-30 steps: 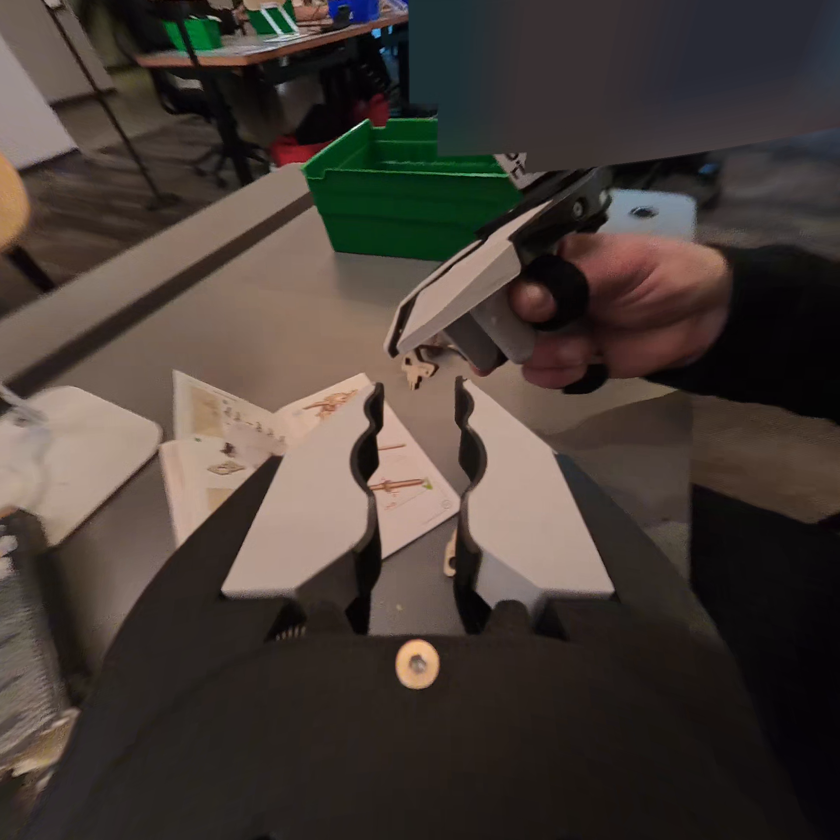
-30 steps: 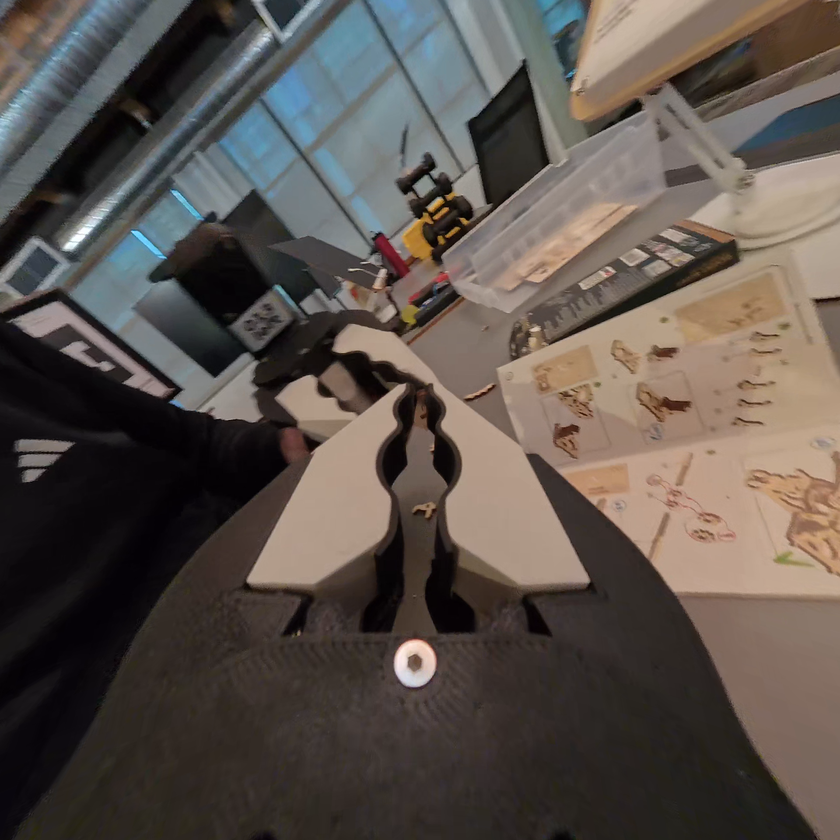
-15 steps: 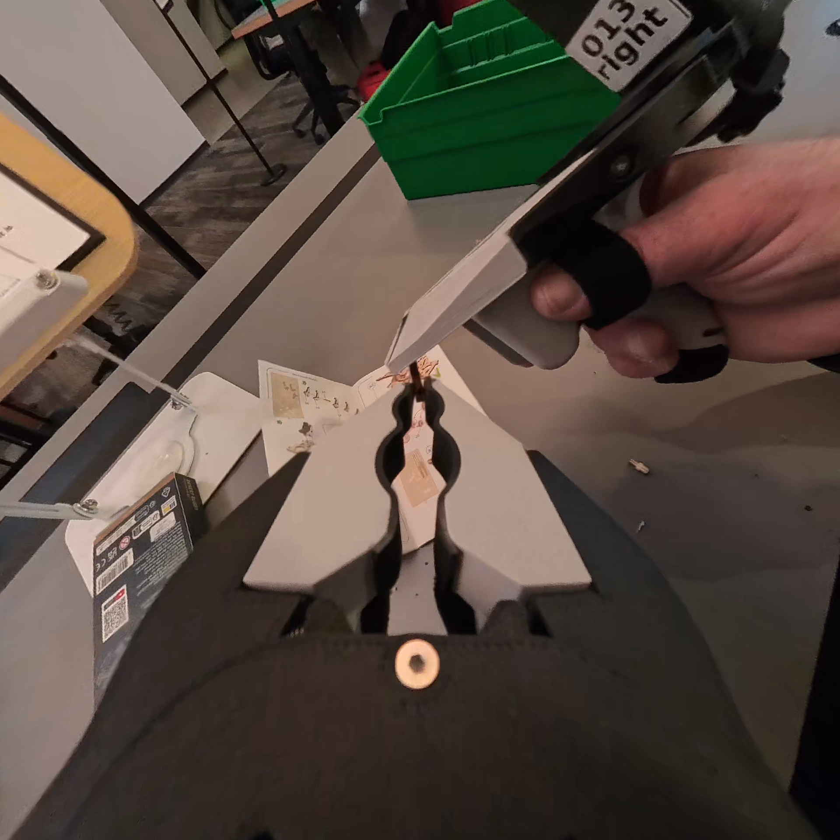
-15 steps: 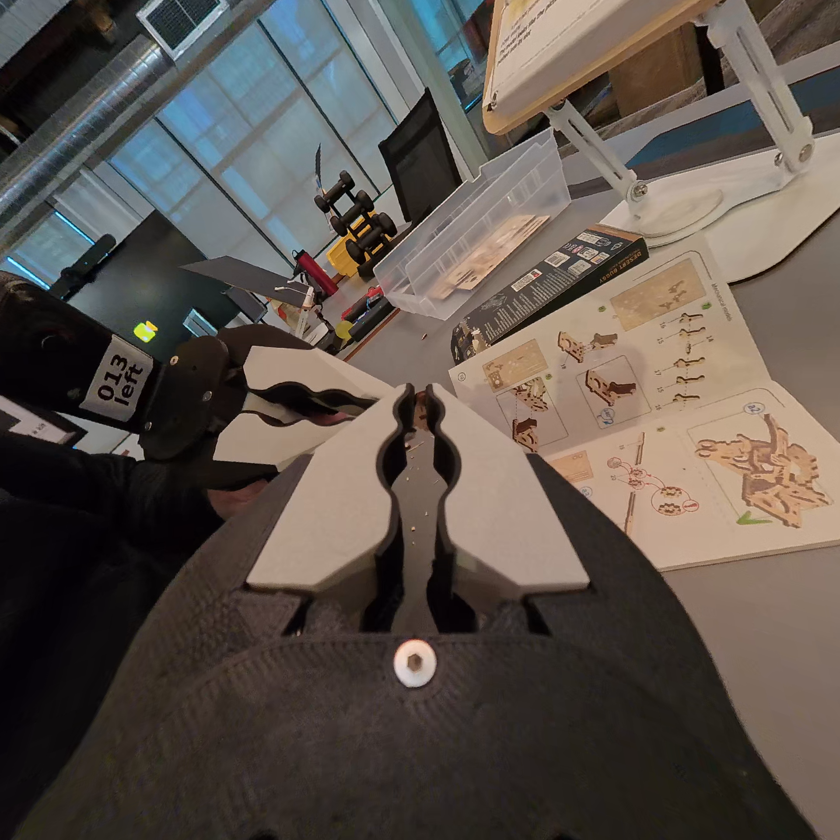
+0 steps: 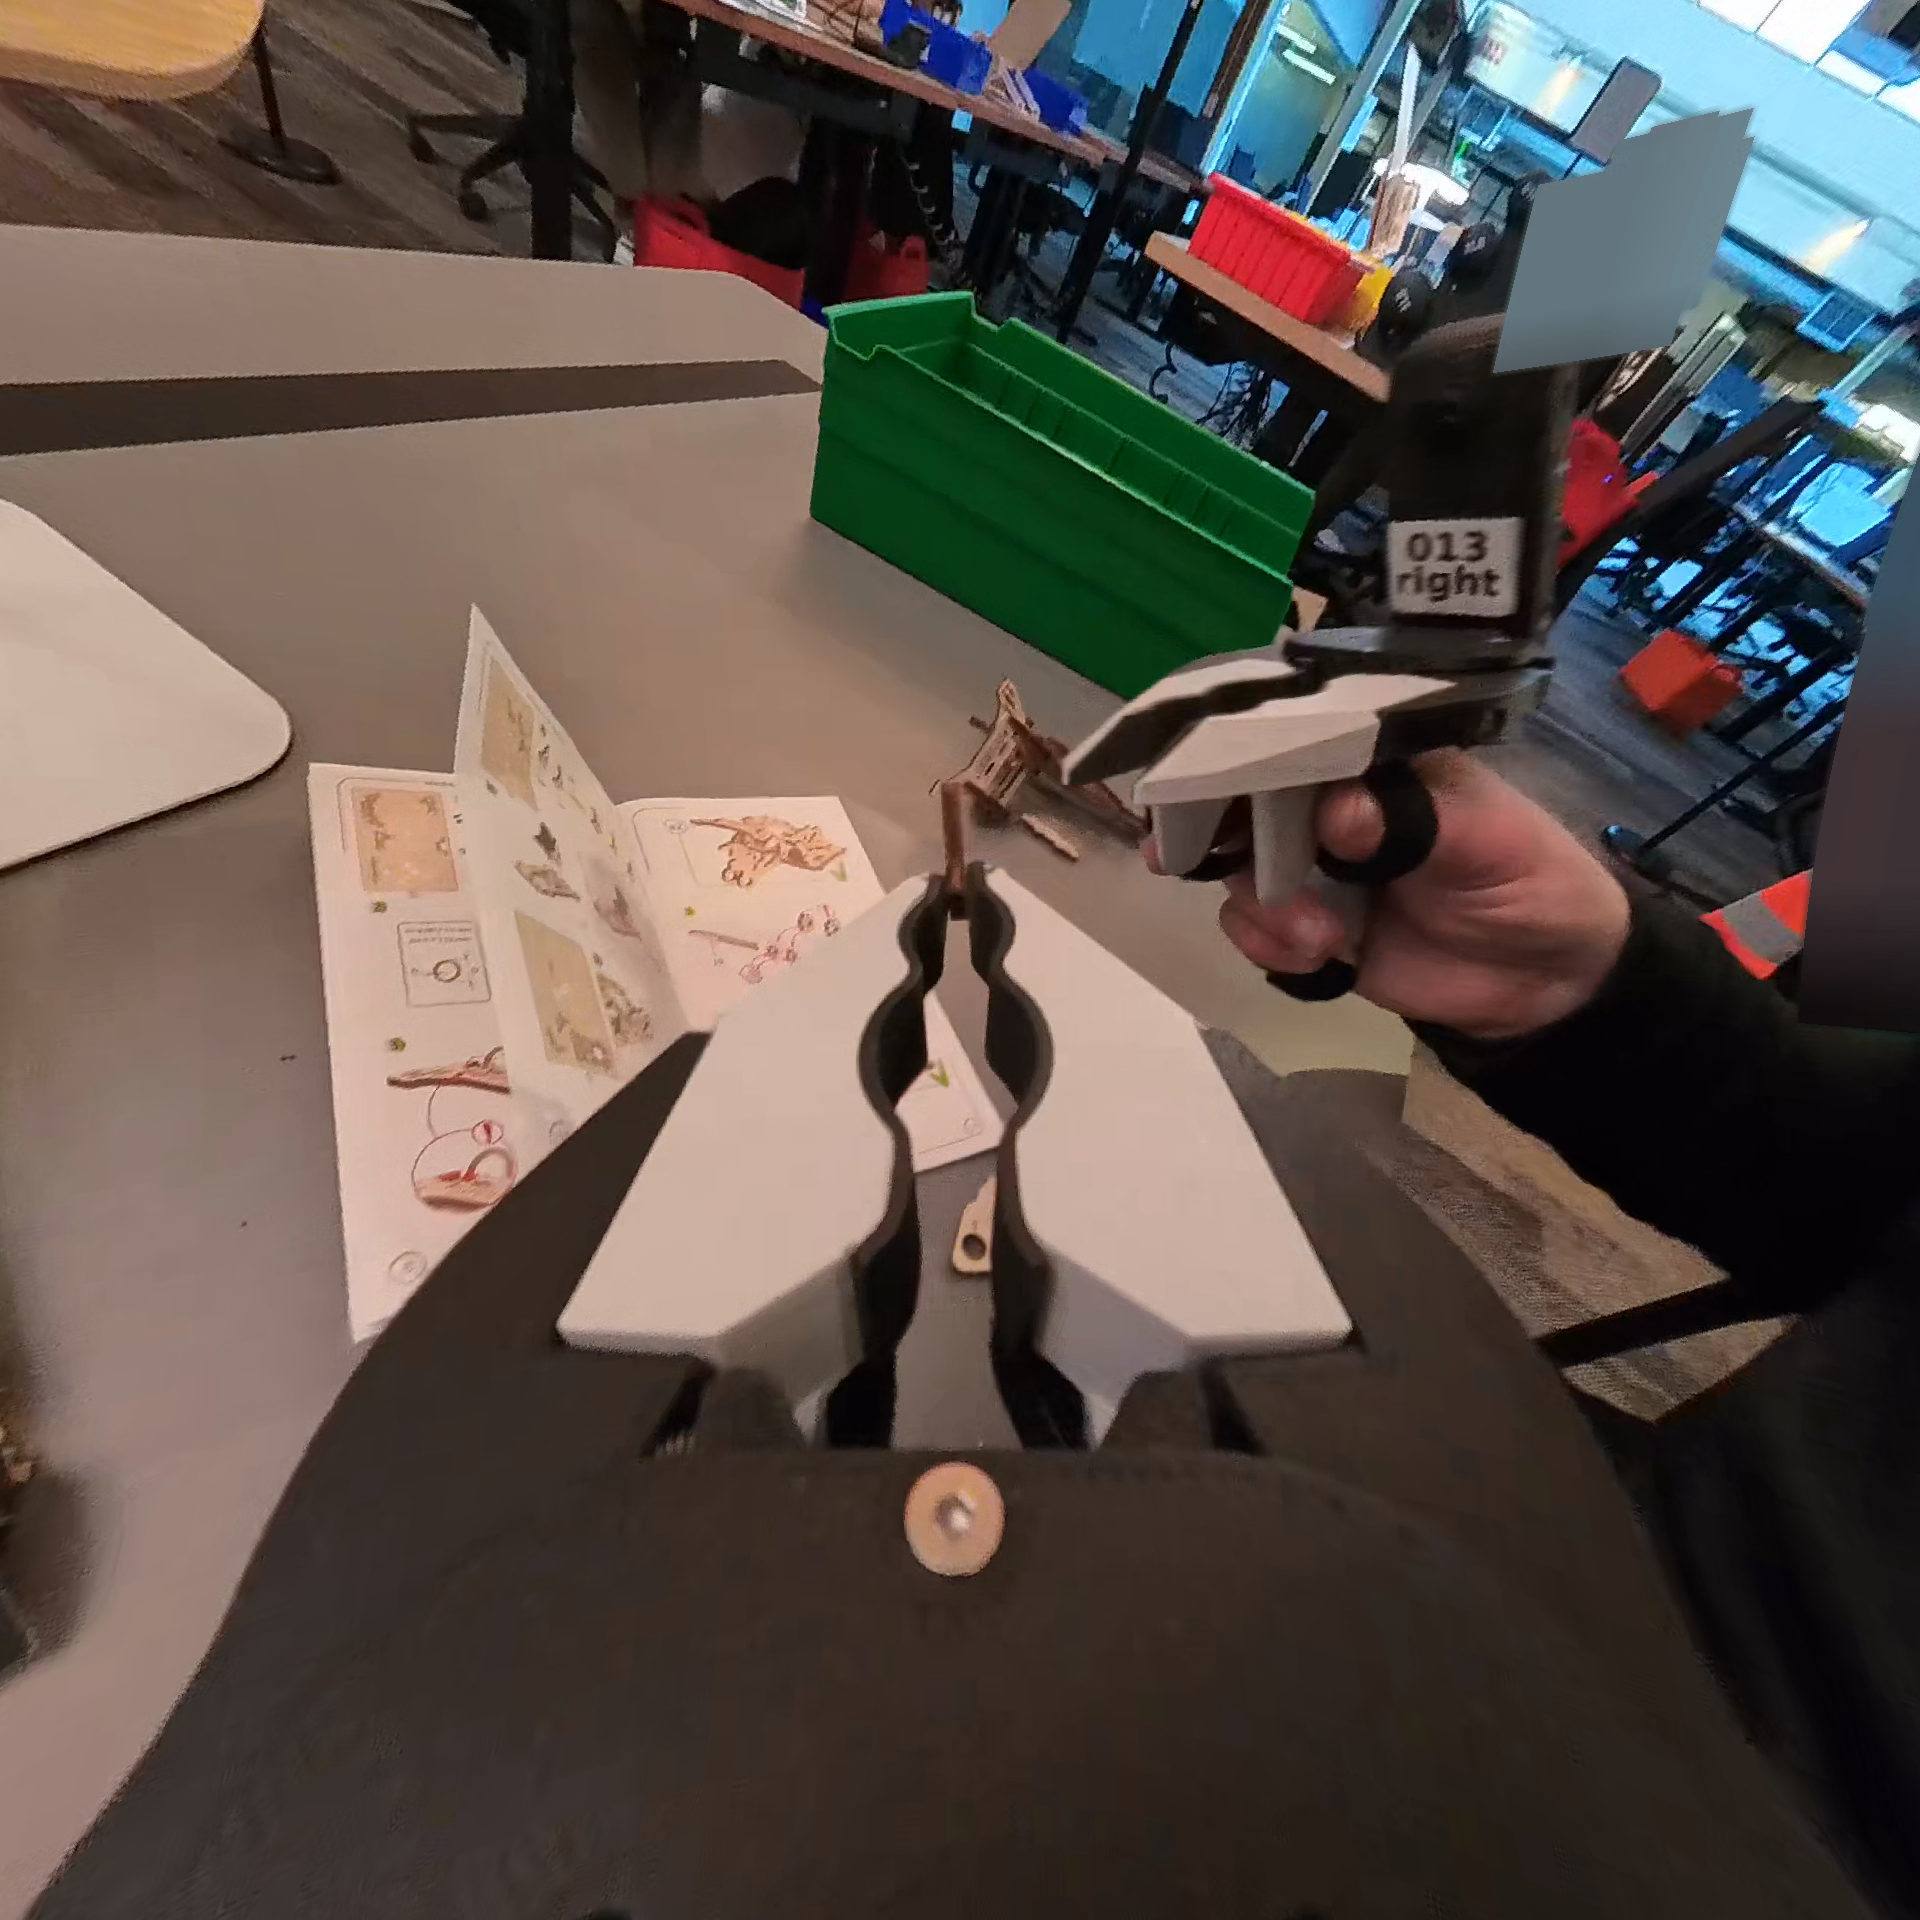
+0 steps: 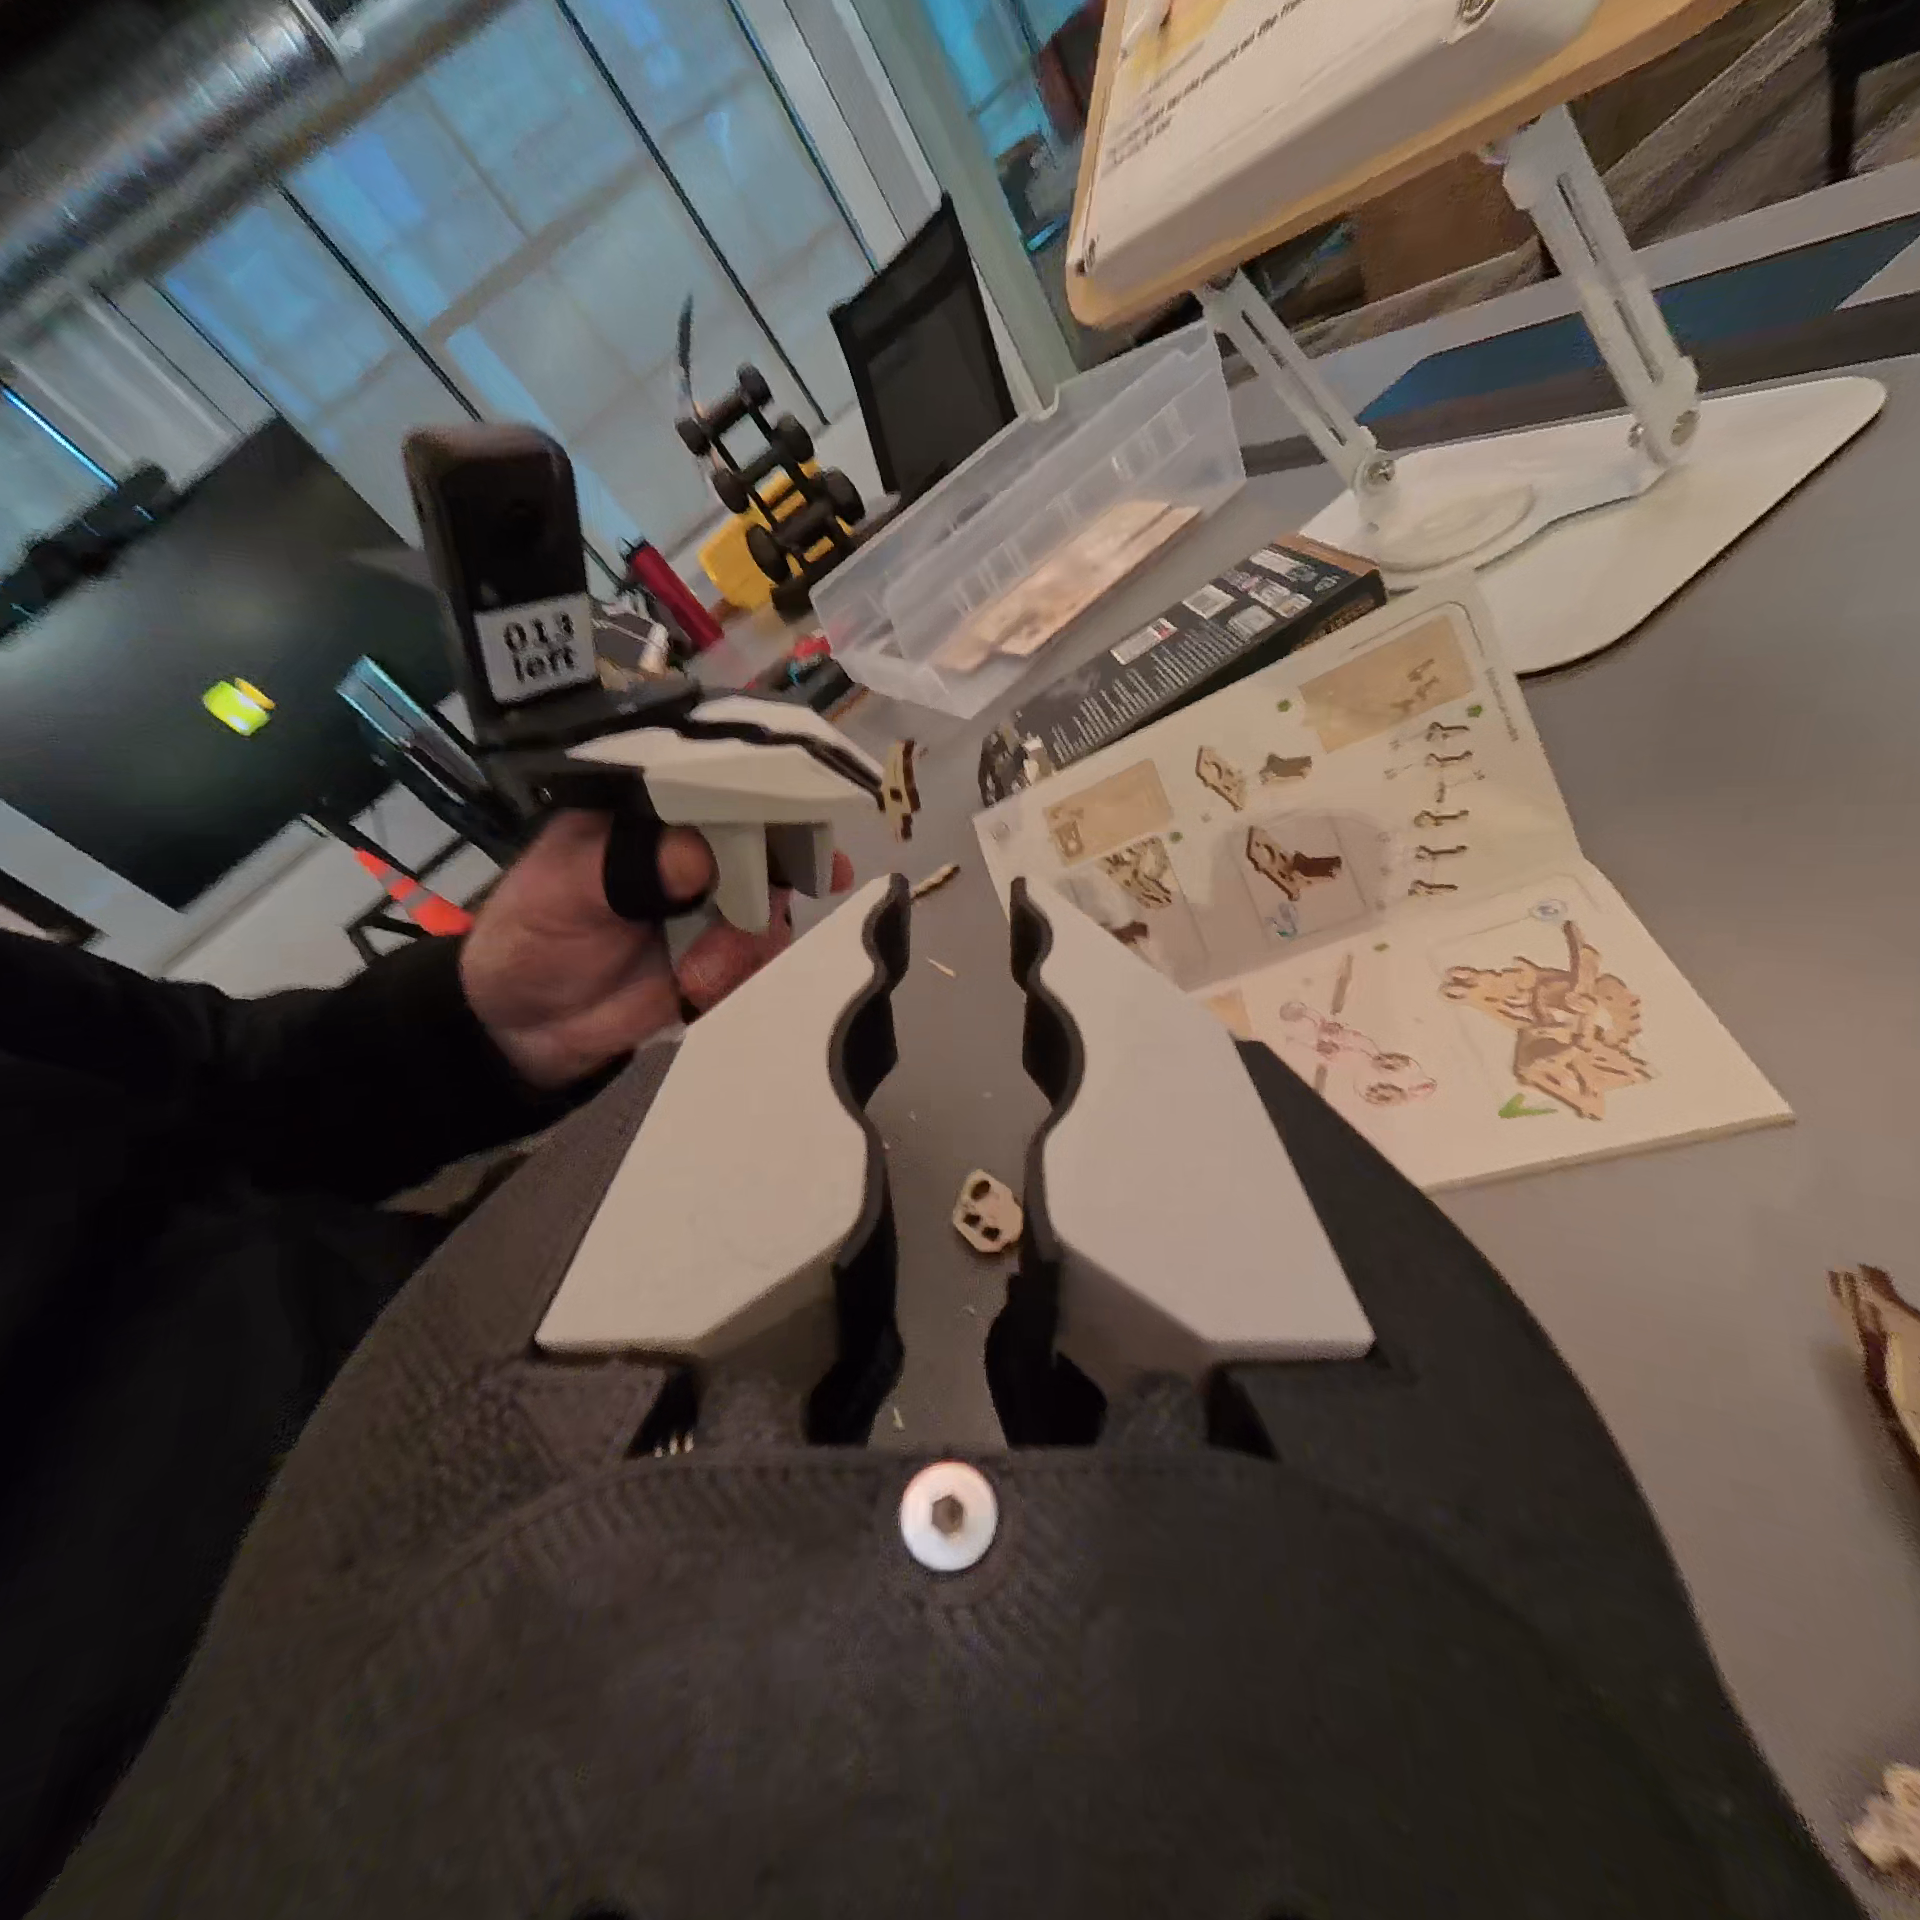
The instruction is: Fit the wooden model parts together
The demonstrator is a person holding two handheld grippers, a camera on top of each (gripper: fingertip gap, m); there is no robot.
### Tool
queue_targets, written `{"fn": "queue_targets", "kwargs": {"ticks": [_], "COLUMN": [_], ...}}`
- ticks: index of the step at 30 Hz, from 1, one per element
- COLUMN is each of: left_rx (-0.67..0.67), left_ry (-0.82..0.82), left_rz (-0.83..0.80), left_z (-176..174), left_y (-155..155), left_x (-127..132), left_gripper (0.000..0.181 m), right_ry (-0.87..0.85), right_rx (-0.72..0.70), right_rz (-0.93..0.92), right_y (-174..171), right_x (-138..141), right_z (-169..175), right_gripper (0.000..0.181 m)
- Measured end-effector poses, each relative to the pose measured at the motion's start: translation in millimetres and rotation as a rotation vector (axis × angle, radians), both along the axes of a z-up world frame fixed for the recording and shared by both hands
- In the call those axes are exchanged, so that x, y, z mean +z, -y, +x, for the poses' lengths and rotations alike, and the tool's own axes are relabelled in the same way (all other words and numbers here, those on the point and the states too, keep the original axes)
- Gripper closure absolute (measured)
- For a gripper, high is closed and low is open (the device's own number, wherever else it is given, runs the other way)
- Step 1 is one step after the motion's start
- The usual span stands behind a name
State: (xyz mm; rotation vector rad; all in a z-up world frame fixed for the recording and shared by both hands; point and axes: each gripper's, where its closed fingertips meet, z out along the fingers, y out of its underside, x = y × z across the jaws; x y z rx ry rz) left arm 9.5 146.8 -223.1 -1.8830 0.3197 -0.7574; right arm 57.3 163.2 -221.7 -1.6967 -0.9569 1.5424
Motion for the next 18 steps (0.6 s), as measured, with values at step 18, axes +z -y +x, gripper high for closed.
{"fn": "queue_targets", "kwargs": {"ticks": [18], "left_rx": [0.038], "left_ry": [-0.112], "left_rz": [-0.064], "left_z": [-23.5], "left_y": [21.0], "left_x": [-27.5], "left_gripper": [0.18], "right_ry": [0.22], "right_rx": [0.017], "right_rz": [0.24], "right_y": [20.5], "right_x": [-42.8], "right_z": [18.8], "right_gripper": [0.17]}}
